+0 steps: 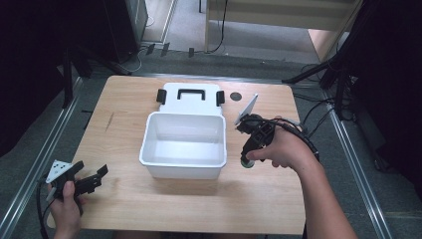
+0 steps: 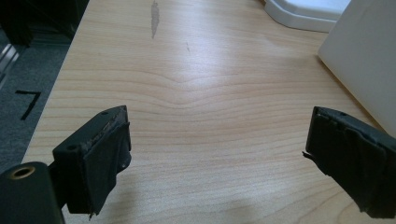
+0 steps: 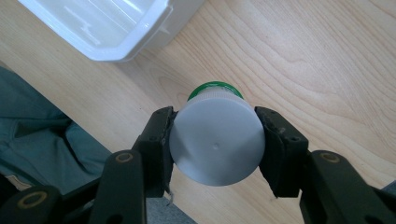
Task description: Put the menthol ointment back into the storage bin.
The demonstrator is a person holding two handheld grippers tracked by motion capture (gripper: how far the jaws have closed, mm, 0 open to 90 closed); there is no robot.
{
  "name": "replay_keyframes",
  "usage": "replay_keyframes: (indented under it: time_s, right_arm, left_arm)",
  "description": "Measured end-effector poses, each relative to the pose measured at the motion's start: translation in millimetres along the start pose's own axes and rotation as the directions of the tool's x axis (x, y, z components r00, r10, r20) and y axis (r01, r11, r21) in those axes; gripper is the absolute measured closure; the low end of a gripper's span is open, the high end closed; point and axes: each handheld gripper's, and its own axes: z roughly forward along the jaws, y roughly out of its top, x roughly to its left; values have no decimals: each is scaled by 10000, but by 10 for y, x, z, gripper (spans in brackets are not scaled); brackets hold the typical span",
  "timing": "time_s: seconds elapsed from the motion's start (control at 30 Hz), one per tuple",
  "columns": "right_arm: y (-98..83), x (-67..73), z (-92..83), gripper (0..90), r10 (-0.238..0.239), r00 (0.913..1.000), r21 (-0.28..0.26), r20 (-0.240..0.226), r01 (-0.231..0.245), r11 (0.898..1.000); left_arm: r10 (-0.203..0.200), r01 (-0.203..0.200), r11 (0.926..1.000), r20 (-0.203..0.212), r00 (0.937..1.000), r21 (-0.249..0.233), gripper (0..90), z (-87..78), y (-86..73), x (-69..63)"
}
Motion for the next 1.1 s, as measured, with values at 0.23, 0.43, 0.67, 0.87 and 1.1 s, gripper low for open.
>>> replay_keyframes:
  time_s: [0.23,0.43,0.67,0.87,1.1]
  right_arm:
    - [123,61,-140,513,-106,9999,-74,69,107,9999]
    - [218,116,-206,513,-247,9997,-53,41,247,9997]
    - [347,192,-260,514,-414,9991,-41,54,414,9991]
    - [460,268,-294,514,-616,9981,-39,86,617,9981]
    - [601,368,-290,514,-839,9964,-65,76,839,9964]
  left_arm:
    - [0,0,10000,2,10000,13,74,0,1,1]
    - [-13,13,10000,14,10000,20,74,1,2,3]
    - [-45,45,10000,34,10000,24,74,3,2,4]
    - [-57,57,10000,35,10000,35,74,2,2,5]
    - [-59,59,10000,37,10000,40,74,2,2,6]
